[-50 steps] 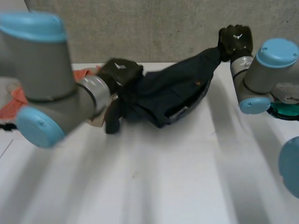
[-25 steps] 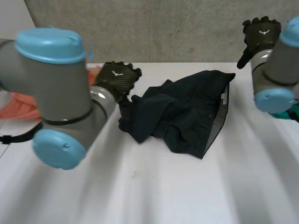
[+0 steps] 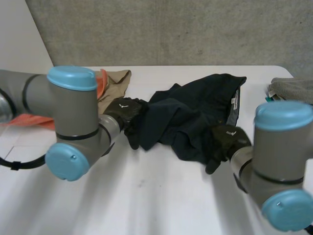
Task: Fold the laundry.
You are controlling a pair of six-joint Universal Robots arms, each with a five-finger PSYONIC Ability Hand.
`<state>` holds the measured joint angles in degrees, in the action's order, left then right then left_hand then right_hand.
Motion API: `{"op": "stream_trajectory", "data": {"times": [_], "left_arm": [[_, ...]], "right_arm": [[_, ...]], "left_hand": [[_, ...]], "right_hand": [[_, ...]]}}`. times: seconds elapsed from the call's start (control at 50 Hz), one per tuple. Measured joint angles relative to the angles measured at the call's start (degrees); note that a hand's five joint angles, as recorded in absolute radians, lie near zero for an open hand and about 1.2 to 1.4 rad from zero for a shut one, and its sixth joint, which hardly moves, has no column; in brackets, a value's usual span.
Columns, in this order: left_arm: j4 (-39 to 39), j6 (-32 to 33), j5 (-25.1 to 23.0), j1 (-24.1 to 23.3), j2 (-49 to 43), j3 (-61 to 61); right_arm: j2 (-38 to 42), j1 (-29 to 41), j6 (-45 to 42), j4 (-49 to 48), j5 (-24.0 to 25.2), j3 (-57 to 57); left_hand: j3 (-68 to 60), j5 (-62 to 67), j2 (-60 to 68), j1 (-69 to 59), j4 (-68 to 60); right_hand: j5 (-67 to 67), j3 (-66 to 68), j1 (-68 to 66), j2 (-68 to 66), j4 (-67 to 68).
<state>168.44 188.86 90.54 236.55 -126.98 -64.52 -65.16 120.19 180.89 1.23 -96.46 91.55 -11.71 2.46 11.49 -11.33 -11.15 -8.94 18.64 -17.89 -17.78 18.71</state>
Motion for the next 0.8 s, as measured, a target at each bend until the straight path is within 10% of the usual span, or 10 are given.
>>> {"op": "stream_trajectory", "data": {"times": [0.34, 0.58, 0.8], "left_arm": [[-1.4, 1.7, 6.1, -2.1, -9.7, 11.4], [-1.1, 4.2, 8.1, -2.5, -10.3, 13.0], [-1.9, 4.1, 7.5, -0.4, -1.8, 10.4]], "right_arm": [[9.7, 4.9, -0.3, -11.6, -9.0, -1.9], [12.7, 4.5, -2.7, -15.2, -9.9, -4.1], [5.8, 1.3, -4.2, -13.3, -8.7, -3.3]], "left_hand": [[-3.5, 2.9, 3.9, -3.9, -4.2], [-50.8, 50.1, 51.7, -48.8, -51.8], [-56.2, 55.3, 56.7, -52.8, -57.3]], "right_hand": [[-9.8, 9.9, -10.8, -10.5, 9.8], [-41.8, 44.3, -44.2, -45.6, 44.5], [-48.0, 48.8, -44.8, -49.3, 49.4]]}}
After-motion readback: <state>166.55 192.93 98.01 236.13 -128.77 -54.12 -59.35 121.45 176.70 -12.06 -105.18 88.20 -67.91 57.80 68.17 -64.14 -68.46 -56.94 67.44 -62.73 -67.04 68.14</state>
